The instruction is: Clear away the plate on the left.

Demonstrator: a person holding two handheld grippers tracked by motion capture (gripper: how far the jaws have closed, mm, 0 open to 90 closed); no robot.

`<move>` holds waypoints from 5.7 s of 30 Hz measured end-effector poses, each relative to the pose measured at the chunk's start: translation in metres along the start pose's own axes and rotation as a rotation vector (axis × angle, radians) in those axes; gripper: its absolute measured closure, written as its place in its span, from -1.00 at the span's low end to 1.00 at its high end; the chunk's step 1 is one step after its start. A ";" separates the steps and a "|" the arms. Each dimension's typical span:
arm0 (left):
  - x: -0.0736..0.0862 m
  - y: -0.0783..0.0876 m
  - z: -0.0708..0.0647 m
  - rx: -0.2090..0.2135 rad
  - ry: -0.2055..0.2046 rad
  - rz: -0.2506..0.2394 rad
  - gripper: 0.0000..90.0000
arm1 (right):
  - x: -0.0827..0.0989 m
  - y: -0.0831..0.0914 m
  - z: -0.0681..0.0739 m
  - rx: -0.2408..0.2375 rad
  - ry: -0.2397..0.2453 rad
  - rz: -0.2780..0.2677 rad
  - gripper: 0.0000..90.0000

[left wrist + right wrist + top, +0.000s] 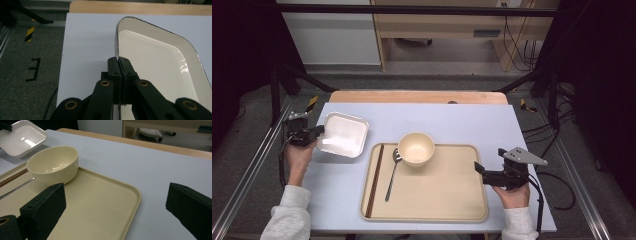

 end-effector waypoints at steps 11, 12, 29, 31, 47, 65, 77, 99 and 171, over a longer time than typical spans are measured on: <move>-0.005 0.036 -0.003 0.026 0.015 -0.127 0.97 | 0.000 0.000 0.000 0.002 0.005 0.002 -0.92; -0.005 0.043 -0.004 0.030 0.017 -0.150 0.97 | 0.000 -0.001 0.000 0.003 0.005 0.004 -0.93; -0.012 0.101 -0.023 0.078 -0.020 -0.302 0.97 | 0.001 -0.004 0.004 -0.001 0.018 0.010 -0.92; -0.014 0.109 -0.026 0.092 -0.019 -0.324 0.97 | 0.001 -0.004 0.005 -0.002 0.018 0.011 -0.92; -0.022 0.149 -0.075 0.206 -0.104 -0.412 0.97 | 0.000 -0.002 0.005 -0.002 0.021 0.003 -0.92; -0.012 0.162 -0.157 0.321 -0.269 -0.400 0.97 | -0.003 0.003 0.006 -0.005 0.022 -0.011 -0.92; 0.003 0.138 -0.219 0.379 -0.369 -0.321 0.97 | -0.006 0.008 0.005 -0.004 0.023 -0.027 -0.92; 0.036 0.107 -0.299 0.462 -0.428 -0.219 0.97 | -0.010 0.016 0.002 0.000 0.022 -0.055 -0.93; 0.084 0.087 -0.340 0.599 -0.487 -0.079 -0.03 | -0.009 0.013 0.004 -0.003 0.023 -0.049 -0.93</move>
Point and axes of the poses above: each handheld gripper's, and its own axes: y roughly backward along the jaws, x roughly out of its underside, z roughly to its left, the point moved 6 cm from there along -y, roughly forward along the jaws, and after that the axes turned 8 degrees about -x, right-handed, at the moved point
